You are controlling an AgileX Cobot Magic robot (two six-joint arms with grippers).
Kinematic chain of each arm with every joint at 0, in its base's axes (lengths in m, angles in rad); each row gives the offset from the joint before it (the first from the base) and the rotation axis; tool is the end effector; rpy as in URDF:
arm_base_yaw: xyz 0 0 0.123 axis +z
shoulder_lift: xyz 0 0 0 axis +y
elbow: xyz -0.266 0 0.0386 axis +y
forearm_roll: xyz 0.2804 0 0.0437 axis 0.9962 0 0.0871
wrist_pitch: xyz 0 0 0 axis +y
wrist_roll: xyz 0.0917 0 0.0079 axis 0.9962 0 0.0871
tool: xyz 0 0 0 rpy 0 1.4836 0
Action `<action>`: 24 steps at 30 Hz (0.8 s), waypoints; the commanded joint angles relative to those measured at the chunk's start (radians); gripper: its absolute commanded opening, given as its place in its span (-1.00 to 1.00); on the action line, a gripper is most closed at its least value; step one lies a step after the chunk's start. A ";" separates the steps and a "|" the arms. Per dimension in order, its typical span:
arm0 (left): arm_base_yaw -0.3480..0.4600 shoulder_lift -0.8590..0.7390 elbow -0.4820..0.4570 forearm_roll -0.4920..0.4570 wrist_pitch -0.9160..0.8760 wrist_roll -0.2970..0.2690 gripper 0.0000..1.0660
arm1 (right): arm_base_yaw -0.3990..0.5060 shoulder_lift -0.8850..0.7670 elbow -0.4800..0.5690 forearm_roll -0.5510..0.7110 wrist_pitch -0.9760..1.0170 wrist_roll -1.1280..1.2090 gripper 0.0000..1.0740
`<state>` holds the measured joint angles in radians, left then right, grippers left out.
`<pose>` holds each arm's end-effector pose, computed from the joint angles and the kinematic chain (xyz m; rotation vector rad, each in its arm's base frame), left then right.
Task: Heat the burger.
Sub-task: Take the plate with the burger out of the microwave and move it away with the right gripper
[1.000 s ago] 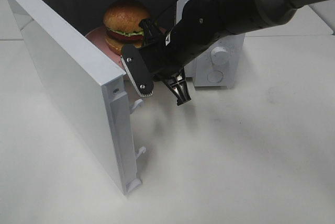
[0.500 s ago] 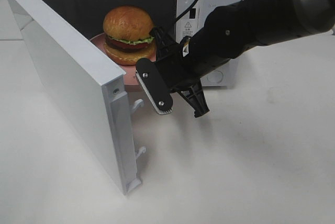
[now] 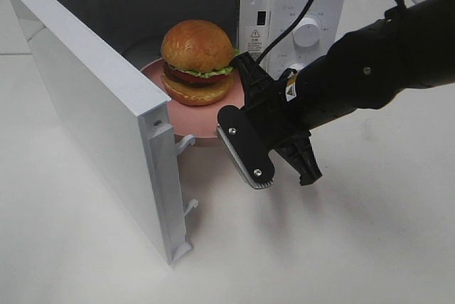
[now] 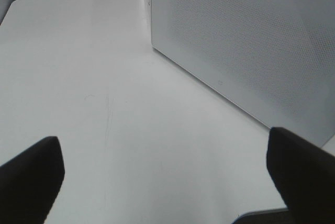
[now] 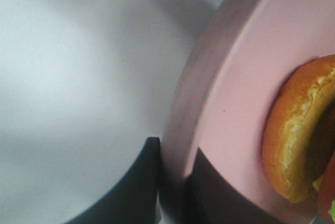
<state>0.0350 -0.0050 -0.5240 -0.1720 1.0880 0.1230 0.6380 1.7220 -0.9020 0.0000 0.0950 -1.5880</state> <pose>0.0355 -0.0127 0.2986 0.1031 2.0297 -0.1061 0.2921 0.2166 0.1371 -2.1938 1.0809 -0.4358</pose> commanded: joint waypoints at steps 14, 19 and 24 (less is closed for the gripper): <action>-0.001 -0.015 0.003 -0.007 -0.014 -0.001 0.86 | -0.005 -0.215 0.171 -0.030 -0.107 0.013 -1.00; -0.001 -0.015 0.003 -0.007 -0.014 -0.001 0.86 | -0.005 -0.275 0.229 -0.030 -0.103 0.017 -1.00; -0.001 -0.015 0.003 -0.007 -0.014 -0.001 0.86 | -0.005 -0.341 0.284 -0.030 -0.095 0.024 -1.00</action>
<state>0.0350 -0.0050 -0.5240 -0.1720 1.0880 0.1230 0.6370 1.4080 -0.6120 -0.0210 0.0640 -1.5690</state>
